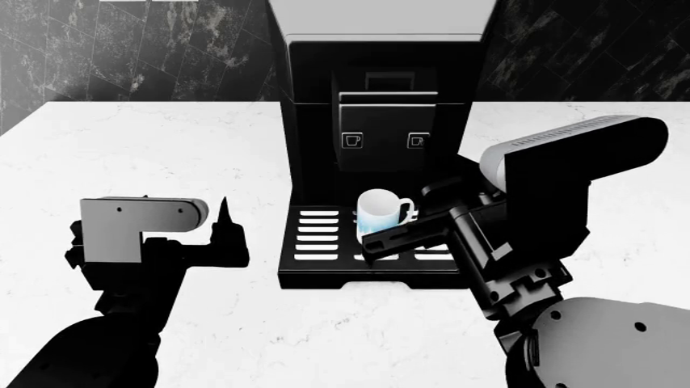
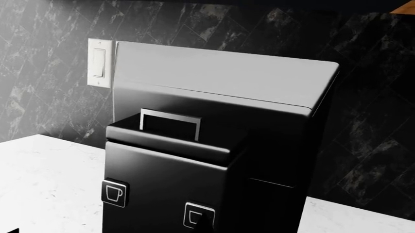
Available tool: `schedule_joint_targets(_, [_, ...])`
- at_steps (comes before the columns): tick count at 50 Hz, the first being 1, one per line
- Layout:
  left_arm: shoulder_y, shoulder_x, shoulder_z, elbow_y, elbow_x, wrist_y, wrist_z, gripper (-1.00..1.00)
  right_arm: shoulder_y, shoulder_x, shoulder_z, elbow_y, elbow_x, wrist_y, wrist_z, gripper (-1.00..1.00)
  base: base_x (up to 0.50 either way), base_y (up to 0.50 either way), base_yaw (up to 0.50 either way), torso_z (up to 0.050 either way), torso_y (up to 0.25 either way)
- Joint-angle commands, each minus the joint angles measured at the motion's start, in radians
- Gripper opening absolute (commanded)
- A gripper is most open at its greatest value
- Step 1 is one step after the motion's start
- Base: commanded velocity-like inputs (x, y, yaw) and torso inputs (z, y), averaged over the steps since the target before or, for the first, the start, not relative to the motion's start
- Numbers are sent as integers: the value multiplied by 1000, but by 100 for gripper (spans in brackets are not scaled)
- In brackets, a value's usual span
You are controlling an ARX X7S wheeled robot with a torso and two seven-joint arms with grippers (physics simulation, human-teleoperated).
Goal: Press the button on the coffee machine to serve coffee.
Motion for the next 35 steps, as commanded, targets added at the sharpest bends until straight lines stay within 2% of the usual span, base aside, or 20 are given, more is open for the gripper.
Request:
schedule_joint_targets(1, [5, 13, -16, -10, -22, 22, 13, 100, -7, -23, 3, 50, -30, -8, -53, -100, 0, 0, 0, 0, 0])
schedule_joint_targets(21, [9, 6, -19, -18, -33, 32, 6, 100, -33, -43, -10, 84, -57, -29, -91, -100, 0, 0, 0, 0, 0])
schedule_joint_targets(35, [8, -2, -20, -19, -43, 34, 4, 100, -19, -20, 0, 25, -21, -13, -46, -100, 0, 0, 0, 0, 0])
